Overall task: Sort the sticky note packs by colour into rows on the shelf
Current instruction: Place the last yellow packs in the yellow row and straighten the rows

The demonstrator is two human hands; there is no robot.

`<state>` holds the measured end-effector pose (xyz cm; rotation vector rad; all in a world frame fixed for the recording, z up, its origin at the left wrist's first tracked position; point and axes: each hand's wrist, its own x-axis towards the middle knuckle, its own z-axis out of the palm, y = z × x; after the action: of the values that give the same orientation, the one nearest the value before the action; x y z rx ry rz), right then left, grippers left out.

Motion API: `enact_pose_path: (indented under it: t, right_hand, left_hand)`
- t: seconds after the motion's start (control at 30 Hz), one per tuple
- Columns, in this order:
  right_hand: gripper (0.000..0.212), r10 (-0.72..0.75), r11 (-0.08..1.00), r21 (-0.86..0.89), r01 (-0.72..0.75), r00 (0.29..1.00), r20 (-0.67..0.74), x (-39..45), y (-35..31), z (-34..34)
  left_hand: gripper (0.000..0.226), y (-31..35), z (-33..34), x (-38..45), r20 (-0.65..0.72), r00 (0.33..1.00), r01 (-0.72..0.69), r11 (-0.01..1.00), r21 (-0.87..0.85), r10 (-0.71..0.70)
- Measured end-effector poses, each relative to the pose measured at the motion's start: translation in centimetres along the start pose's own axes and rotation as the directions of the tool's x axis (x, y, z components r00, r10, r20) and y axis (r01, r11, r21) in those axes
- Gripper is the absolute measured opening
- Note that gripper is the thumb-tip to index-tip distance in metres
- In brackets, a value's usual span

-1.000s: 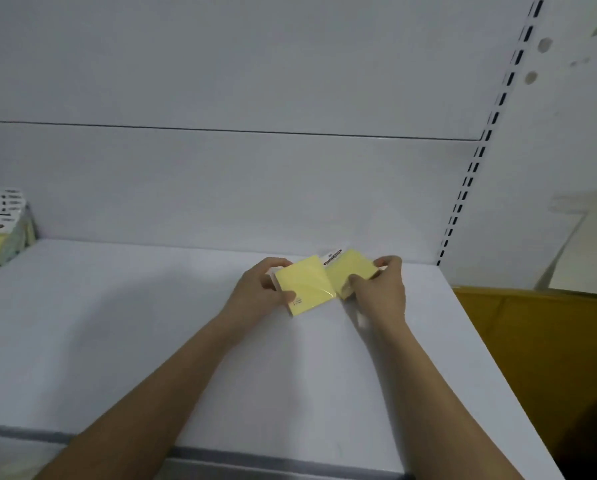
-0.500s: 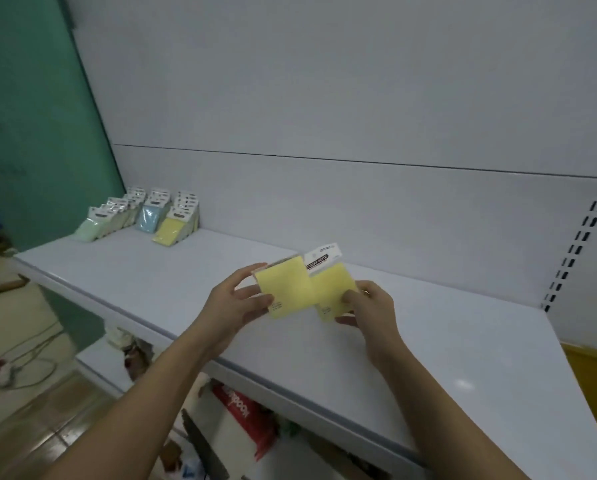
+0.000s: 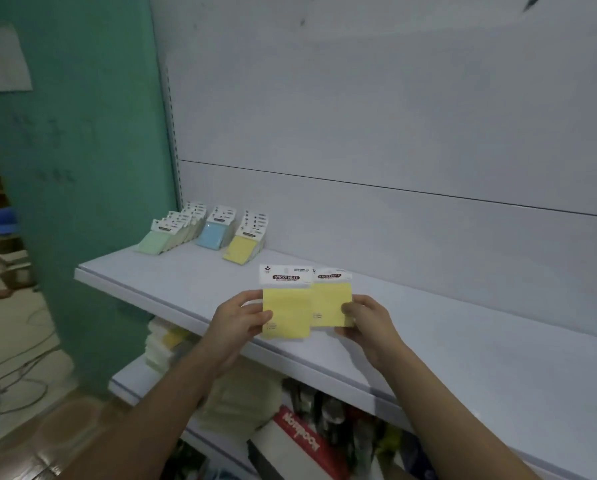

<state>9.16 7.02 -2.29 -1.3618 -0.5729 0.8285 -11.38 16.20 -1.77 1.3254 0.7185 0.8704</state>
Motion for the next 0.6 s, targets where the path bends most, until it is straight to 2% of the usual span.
enact_pose_path:
  t: [0.17, 0.37, 0.6]
  right_hand:
    - [0.015, 0.010, 0.998, 0.063, -0.009, 1.000, -0.014, 1.1, -0.1, 7.6]
    - [0.010, -0.032, 0.998, -0.051, 0.030, 0.999, -0.032, 3.4, 0.1, 13.0]
    - [0.015, -0.063, 0.994, -0.092, 0.054, 0.993, -0.100, 11.6, 2.1, 18.5]
  left_hand:
    - [0.028, 1.0, -8.0, 1.8, -0.088, 0.996, 0.007, 0.999, -0.054, -0.012]
    - [0.028, 1.8, -14.3, 6.5, -0.217, 0.975, 0.028, 0.994, -0.110, -0.051]
    - [0.030, 2.1, -20.4, 15.0, -0.213, 0.974, 0.060, 0.993, -0.106, -0.081]
